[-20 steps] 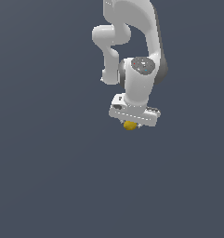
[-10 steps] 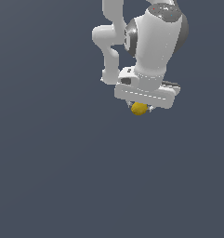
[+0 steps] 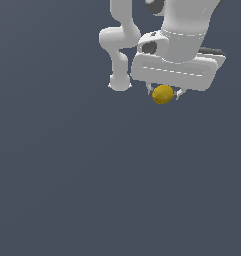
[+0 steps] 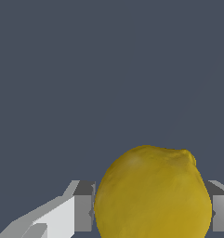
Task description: Pick up the object and move it to a goal position.
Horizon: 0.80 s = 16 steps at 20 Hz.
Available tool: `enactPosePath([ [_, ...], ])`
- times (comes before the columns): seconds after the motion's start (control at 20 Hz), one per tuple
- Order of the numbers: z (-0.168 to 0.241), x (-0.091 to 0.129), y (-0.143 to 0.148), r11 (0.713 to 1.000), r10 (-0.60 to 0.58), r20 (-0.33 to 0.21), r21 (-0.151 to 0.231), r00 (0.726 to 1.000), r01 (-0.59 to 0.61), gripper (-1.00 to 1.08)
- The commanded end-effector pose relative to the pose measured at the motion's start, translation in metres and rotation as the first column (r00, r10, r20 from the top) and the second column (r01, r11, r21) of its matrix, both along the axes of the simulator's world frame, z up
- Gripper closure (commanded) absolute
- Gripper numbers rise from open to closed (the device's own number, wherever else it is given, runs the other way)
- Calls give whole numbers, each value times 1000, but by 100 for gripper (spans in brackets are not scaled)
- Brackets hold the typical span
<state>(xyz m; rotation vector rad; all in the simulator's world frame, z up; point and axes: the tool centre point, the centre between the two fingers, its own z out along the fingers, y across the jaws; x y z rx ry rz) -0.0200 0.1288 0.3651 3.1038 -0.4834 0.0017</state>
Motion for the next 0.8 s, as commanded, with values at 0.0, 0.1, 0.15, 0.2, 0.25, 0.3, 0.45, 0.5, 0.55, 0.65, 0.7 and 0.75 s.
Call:
enactPosePath([
  [0.0, 20, 1, 4, 1000, 0, -1, 0, 1000, 0, 108],
  [0.1, 32, 2, 6, 1000, 0, -1, 0, 1000, 0, 108],
  [0.15, 37, 3, 7, 1000, 0, -1, 0, 1000, 0, 108],
  [0.2, 42, 4, 8, 1000, 0, -1, 0, 1000, 0, 108],
  [0.25, 46, 4, 9, 1000, 0, -1, 0, 1000, 0, 108],
  [0.3, 50, 5, 10, 1000, 0, -1, 0, 1000, 0, 108],
  [0.45, 59, 6, 12, 1000, 0, -1, 0, 1000, 0, 108],
  [0.5, 60, 6, 12, 1000, 0, -1, 1, 1000, 0, 108],
  [0.55, 62, 6, 12, 1000, 0, -1, 1, 1000, 0, 108],
  [0.65, 63, 7, 13, 1000, 0, -1, 1, 1000, 0, 108],
  [0.7, 64, 7, 13, 1000, 0, -1, 1, 1000, 0, 108],
  [0.75, 64, 7, 13, 1000, 0, -1, 1, 1000, 0, 108],
])
